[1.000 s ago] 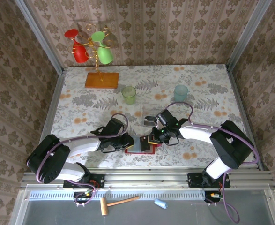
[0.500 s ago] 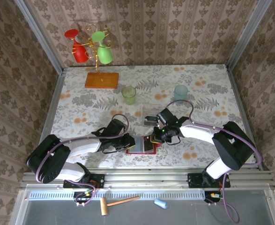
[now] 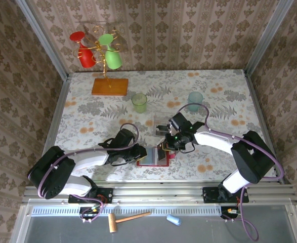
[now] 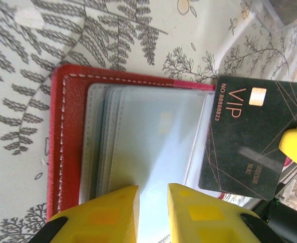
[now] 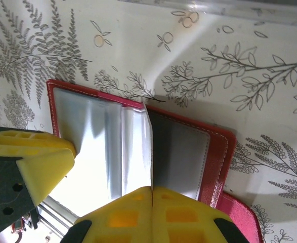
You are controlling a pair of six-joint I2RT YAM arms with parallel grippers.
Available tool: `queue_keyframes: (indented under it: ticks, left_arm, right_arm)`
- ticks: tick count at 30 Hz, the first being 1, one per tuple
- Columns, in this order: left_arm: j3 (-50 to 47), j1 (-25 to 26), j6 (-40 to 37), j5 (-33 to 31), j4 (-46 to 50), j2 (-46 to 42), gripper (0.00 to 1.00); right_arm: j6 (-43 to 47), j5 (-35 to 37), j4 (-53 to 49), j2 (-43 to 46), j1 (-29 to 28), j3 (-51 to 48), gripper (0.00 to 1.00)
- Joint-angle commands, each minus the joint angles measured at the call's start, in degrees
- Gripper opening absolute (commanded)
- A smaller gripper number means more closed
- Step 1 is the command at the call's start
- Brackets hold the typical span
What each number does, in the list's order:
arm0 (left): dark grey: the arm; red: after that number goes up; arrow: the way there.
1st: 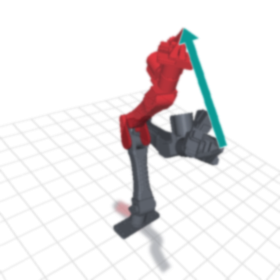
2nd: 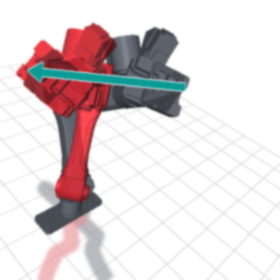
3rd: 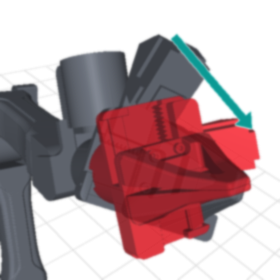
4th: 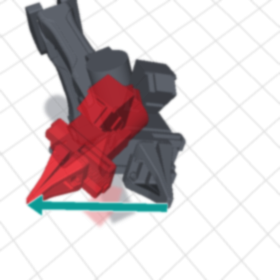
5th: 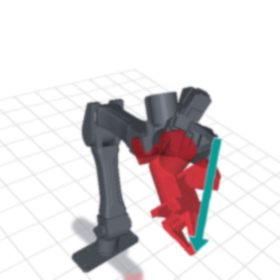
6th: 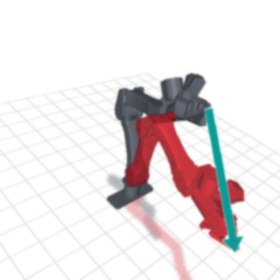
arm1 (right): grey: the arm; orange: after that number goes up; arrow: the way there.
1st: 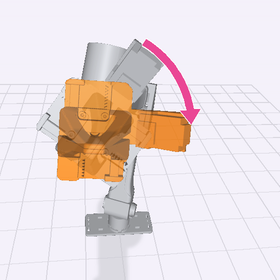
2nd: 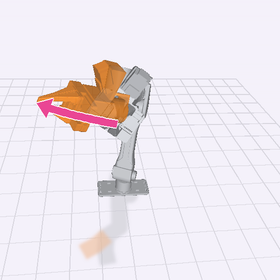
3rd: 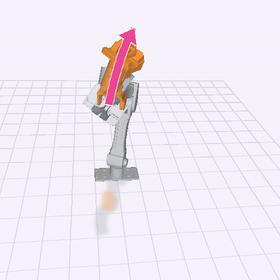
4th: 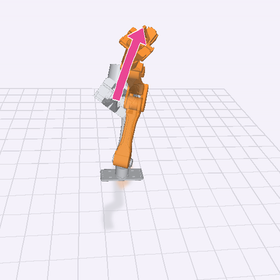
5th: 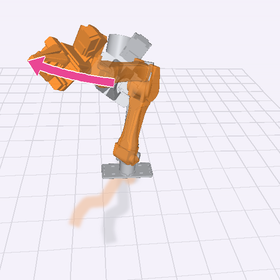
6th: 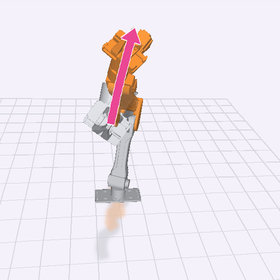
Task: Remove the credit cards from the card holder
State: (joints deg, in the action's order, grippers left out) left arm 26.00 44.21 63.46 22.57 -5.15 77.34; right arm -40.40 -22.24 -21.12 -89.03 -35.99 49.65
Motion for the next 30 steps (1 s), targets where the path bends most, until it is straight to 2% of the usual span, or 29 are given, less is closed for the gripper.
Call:
queue_keyframes:
  ticks: [1,8,15,22,30]
  left_arm:
    - [0.7,-1.8,-0.8,-0.6,1.9,-1.9,0.23]
    - [1.3,-7.5,-5.0,1.1,5.1,-5.7,0.24]
    - [0.6,-12.6,-7.7,2.6,7.2,-7.8,0.25]
    - [1.7,-13.7,-8.3,3.1,6.3,-6.4,0.27]
    - [1.9,-13.8,-7.9,2.8,6.2,-6.1,0.27]
  right_arm:
    - [3.9,0.7,-4.8,1.2,0.2,2.6,0.0]
    - [14.1,4.2,-13.4,4.1,0.2,7.7,0.0]
    - [31.4,10.8,-22.4,4.8,0.3,14.2,0.0]
    - [55.6,12.1,-28.5,3.0,0.2,20.2,0.0]
    - [76.0,14.2,-36.8,-3.9,0.5,29.5,0.0]
